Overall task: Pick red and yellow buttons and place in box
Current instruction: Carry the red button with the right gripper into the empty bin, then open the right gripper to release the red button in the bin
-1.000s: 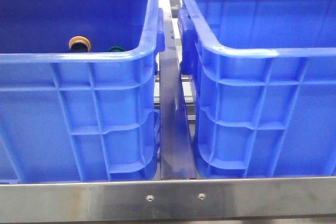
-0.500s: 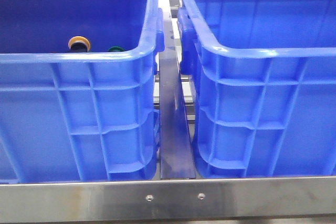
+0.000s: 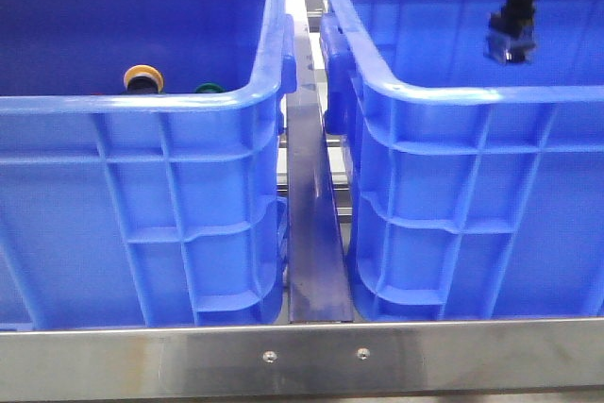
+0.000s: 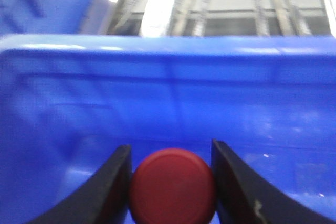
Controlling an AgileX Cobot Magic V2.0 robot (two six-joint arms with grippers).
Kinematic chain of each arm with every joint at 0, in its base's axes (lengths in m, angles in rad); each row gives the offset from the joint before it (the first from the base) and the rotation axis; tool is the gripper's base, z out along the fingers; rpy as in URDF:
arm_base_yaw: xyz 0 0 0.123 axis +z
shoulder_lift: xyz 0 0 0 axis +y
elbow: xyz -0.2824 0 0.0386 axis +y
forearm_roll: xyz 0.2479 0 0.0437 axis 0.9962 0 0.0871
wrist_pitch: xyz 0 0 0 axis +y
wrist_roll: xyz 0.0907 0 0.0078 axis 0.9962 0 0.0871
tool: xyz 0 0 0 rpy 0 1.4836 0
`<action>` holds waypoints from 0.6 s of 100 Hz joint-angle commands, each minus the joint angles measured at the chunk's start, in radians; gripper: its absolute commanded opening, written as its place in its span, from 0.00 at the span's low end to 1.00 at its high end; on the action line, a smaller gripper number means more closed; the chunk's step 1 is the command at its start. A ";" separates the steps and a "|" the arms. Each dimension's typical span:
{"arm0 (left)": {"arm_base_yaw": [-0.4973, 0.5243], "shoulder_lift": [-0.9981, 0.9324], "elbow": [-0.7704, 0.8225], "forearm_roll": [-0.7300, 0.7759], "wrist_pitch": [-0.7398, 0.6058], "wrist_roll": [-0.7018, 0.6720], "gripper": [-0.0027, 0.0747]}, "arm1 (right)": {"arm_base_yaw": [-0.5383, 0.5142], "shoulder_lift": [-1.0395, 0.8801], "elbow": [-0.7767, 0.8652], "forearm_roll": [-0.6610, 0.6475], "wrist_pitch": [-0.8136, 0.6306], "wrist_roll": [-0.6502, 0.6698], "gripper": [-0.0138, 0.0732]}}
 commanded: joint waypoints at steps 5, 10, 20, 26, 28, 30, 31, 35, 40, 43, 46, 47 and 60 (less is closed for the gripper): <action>-0.008 -0.029 -0.030 -0.028 -0.068 -0.002 0.68 | -0.005 0.036 -0.052 0.008 -0.085 -0.014 0.48; -0.008 -0.029 -0.030 -0.028 -0.068 -0.002 0.68 | -0.005 0.070 -0.070 0.008 -0.083 -0.014 0.48; -0.008 -0.029 -0.030 -0.029 -0.068 -0.002 0.68 | -0.005 0.132 -0.121 0.008 -0.087 -0.014 0.48; -0.008 -0.029 -0.030 -0.029 -0.068 -0.002 0.68 | -0.005 0.164 -0.151 0.009 -0.081 -0.014 0.48; -0.008 -0.029 -0.030 -0.029 -0.068 -0.002 0.68 | -0.005 0.176 -0.161 0.009 -0.076 -0.014 0.48; -0.008 -0.029 -0.030 -0.029 -0.068 -0.002 0.68 | -0.005 0.187 -0.172 0.009 -0.073 -0.014 0.48; -0.008 -0.029 -0.030 -0.029 -0.068 -0.002 0.68 | -0.005 0.191 -0.175 0.009 -0.069 -0.014 0.48; -0.008 -0.029 -0.030 -0.029 -0.068 -0.002 0.68 | -0.005 0.212 -0.192 0.009 -0.064 -0.014 0.48; -0.008 -0.029 -0.030 -0.029 -0.068 -0.002 0.68 | -0.005 0.234 -0.207 0.009 -0.066 -0.014 0.48; -0.008 -0.029 -0.030 -0.029 -0.068 -0.002 0.68 | -0.005 0.248 -0.211 0.009 -0.068 -0.014 0.48; -0.008 -0.029 -0.030 -0.029 -0.068 -0.002 0.68 | -0.005 0.256 -0.213 0.009 -0.070 -0.014 0.48; -0.008 -0.029 -0.030 -0.029 -0.068 -0.002 0.68 | -0.005 0.257 -0.212 0.009 -0.071 -0.014 0.48; -0.008 -0.029 -0.030 -0.029 -0.068 -0.002 0.68 | -0.006 0.267 -0.212 0.009 -0.068 -0.014 0.48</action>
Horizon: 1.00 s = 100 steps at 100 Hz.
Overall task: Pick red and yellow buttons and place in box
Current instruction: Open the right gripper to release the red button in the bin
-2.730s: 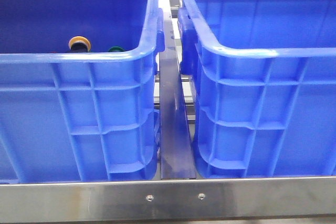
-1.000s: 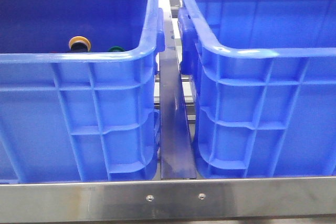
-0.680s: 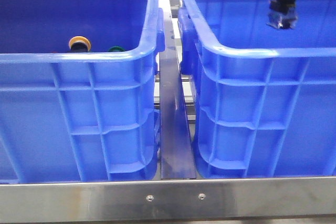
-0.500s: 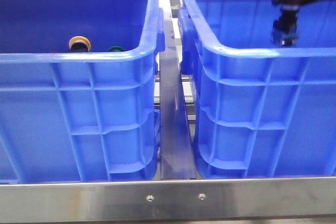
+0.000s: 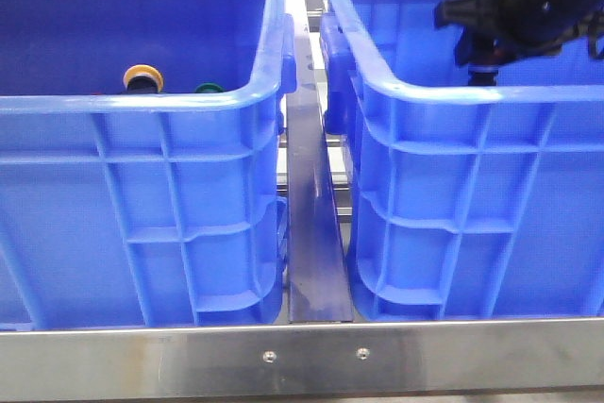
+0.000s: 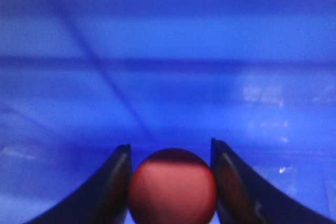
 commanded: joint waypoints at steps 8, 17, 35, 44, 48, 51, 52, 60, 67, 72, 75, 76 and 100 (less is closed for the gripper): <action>-0.008 -0.029 -0.030 -0.017 -0.068 -0.002 0.68 | -0.006 -0.043 -0.032 0.001 -0.030 -0.008 0.55; -0.008 -0.029 -0.030 -0.017 -0.068 -0.002 0.68 | -0.006 -0.043 -0.032 0.001 -0.030 -0.008 0.66; -0.008 -0.029 -0.030 -0.017 -0.068 -0.002 0.68 | -0.006 -0.063 -0.032 0.001 -0.017 -0.008 0.76; -0.008 -0.029 -0.030 -0.017 -0.067 -0.002 0.68 | -0.006 -0.096 -0.025 0.001 -0.014 -0.008 0.76; -0.008 -0.029 -0.030 -0.017 -0.066 -0.002 0.68 | -0.006 -0.112 -0.020 0.001 -0.014 -0.008 0.76; -0.008 -0.029 -0.030 -0.017 -0.066 -0.002 0.68 | -0.006 -0.133 -0.011 0.001 -0.016 -0.008 0.76; -0.008 -0.029 -0.030 -0.017 -0.066 -0.002 0.68 | -0.006 -0.137 -0.009 0.001 -0.017 -0.008 0.76; -0.008 -0.034 -0.030 -0.017 -0.071 -0.002 0.68 | -0.006 -0.195 0.025 0.001 -0.024 -0.008 0.76; -0.004 -0.034 -0.030 -0.017 -0.075 -0.002 0.68 | -0.006 -0.256 0.071 0.001 -0.028 -0.008 0.76; 0.008 -0.034 -0.032 -0.017 -0.072 -0.003 0.68 | -0.006 -0.304 0.116 0.001 -0.028 -0.008 0.76; 0.021 -0.034 -0.032 -0.017 -0.072 -0.006 0.68 | -0.006 -0.334 0.141 0.001 -0.030 -0.008 0.76; 0.024 -0.034 -0.032 -0.017 -0.072 -0.009 0.68 | -0.006 -0.341 0.147 0.001 -0.030 -0.008 0.76; 0.171 -0.031 -0.033 -0.007 -0.023 -0.067 0.68 | -0.006 -0.631 0.373 0.001 -0.017 -0.008 0.76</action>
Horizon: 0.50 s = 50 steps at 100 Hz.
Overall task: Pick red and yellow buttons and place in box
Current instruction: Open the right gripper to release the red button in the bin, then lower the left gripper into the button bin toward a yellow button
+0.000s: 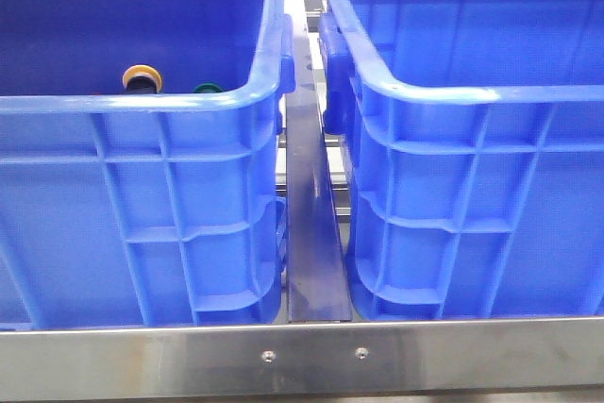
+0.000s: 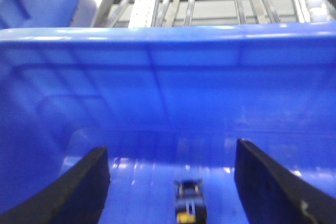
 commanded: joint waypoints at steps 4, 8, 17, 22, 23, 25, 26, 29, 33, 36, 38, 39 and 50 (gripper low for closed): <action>0.070 -0.027 -0.033 0.008 -0.029 -0.046 0.68 | -0.006 -0.168 0.074 0.001 -0.027 -0.005 0.76; 0.096 -0.019 -0.033 0.021 -0.024 -0.085 0.68 | -0.006 -0.216 0.107 0.001 -0.027 -0.005 0.76; 0.152 -0.001 -0.038 0.064 -0.002 -0.150 0.68 | -0.006 -0.309 0.165 0.001 -0.027 -0.005 0.76; 0.178 0.018 -0.046 0.085 0.019 -0.180 0.68 | -0.006 -0.354 0.187 0.001 -0.027 -0.005 0.76; 0.182 0.022 -0.047 0.091 0.027 -0.185 0.68 | -0.006 -0.360 0.189 0.001 -0.027 -0.005 0.76; 0.193 0.030 -0.056 0.099 0.038 -0.196 0.68 | -0.006 -0.377 0.197 0.001 -0.026 -0.005 0.76; 0.200 0.033 -0.058 0.101 0.049 -0.204 0.68 | -0.006 -0.388 0.201 0.001 -0.026 -0.005 0.76; 0.213 0.053 -0.075 0.113 0.072 -0.220 0.68 | -0.006 -0.408 0.207 0.001 -0.024 -0.005 0.76; 0.228 0.076 -0.094 0.129 0.107 -0.244 0.68 | -0.006 -0.436 0.213 0.001 -0.022 -0.005 0.76; 0.242 0.101 -0.114 0.137 0.126 -0.257 0.68 | -0.006 -0.452 0.215 0.001 -0.022 -0.005 0.76; 0.250 0.111 -0.126 0.142 0.138 -0.271 0.68 | -0.006 -0.463 0.215 0.001 -0.022 -0.005 0.76; 0.253 0.122 -0.131 0.147 0.142 -0.276 0.68 | -0.006 -0.466 0.215 0.001 -0.022 -0.005 0.76; 0.284 0.210 -0.199 0.149 0.189 -0.302 0.68 | -0.006 -0.500 0.215 0.001 -0.029 -0.005 0.76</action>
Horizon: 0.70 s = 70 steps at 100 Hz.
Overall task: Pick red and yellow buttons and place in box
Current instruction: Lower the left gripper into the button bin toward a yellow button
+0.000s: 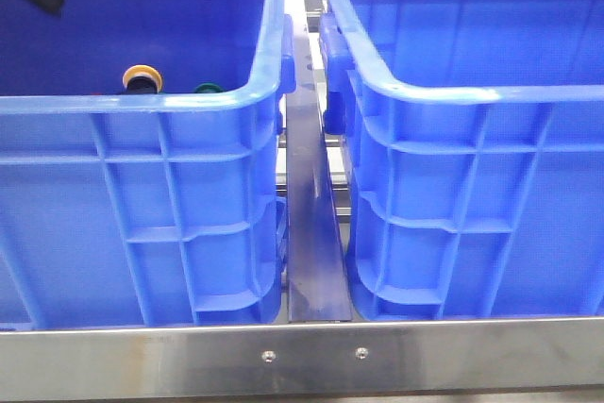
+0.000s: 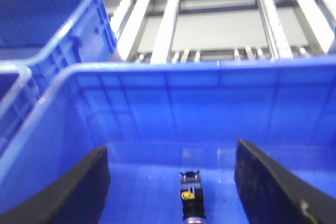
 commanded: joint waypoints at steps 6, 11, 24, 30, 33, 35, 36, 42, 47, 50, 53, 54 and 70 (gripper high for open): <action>0.035 0.074 -0.107 0.006 0.009 -0.048 0.68 | -0.006 -0.042 -0.026 0.001 -0.031 -0.005 0.76; 0.044 0.113 -0.134 0.008 0.027 -0.050 0.68 | -0.006 -0.045 -0.026 0.001 -0.031 -0.005 0.76; 0.065 0.216 -0.197 0.010 0.093 -0.050 0.68 | -0.006 -0.045 -0.026 0.001 -0.031 -0.005 0.76; 0.067 0.255 -0.222 0.010 0.116 -0.050 0.68 | -0.006 -0.045 -0.026 0.001 -0.030 -0.005 0.76; 0.067 0.275 -0.231 0.010 0.118 -0.050 0.68 | -0.006 -0.045 -0.026 0.001 -0.030 -0.005 0.76; 0.067 0.283 -0.237 0.010 0.118 -0.050 0.68 | -0.006 -0.045 -0.026 0.001 -0.030 -0.005 0.76; 0.067 0.290 -0.239 0.010 0.116 -0.050 0.68 | -0.006 -0.045 -0.026 0.001 -0.030 -0.005 0.76; 0.067 0.316 -0.255 0.008 0.112 -0.050 0.68 | -0.006 -0.045 -0.026 0.001 -0.030 -0.005 0.76; 0.067 0.337 -0.265 0.008 0.104 -0.050 0.68 | -0.006 -0.045 -0.026 0.001 -0.030 -0.005 0.76; 0.067 0.347 -0.270 0.008 0.101 -0.050 0.68 | -0.006 -0.045 -0.026 0.001 -0.030 -0.005 0.76; 0.067 0.352 -0.276 0.008 0.096 -0.050 0.68 | -0.006 -0.045 -0.026 0.001 -0.030 -0.005 0.76; 0.069 0.358 -0.278 0.008 0.093 -0.050 0.68 | -0.006 -0.045 -0.026 0.001 -0.030 -0.005 0.76; 0.071 0.380 -0.293 0.008 0.024 -0.055 0.68 | -0.006 -0.045 -0.026 0.001 -0.030 -0.005 0.76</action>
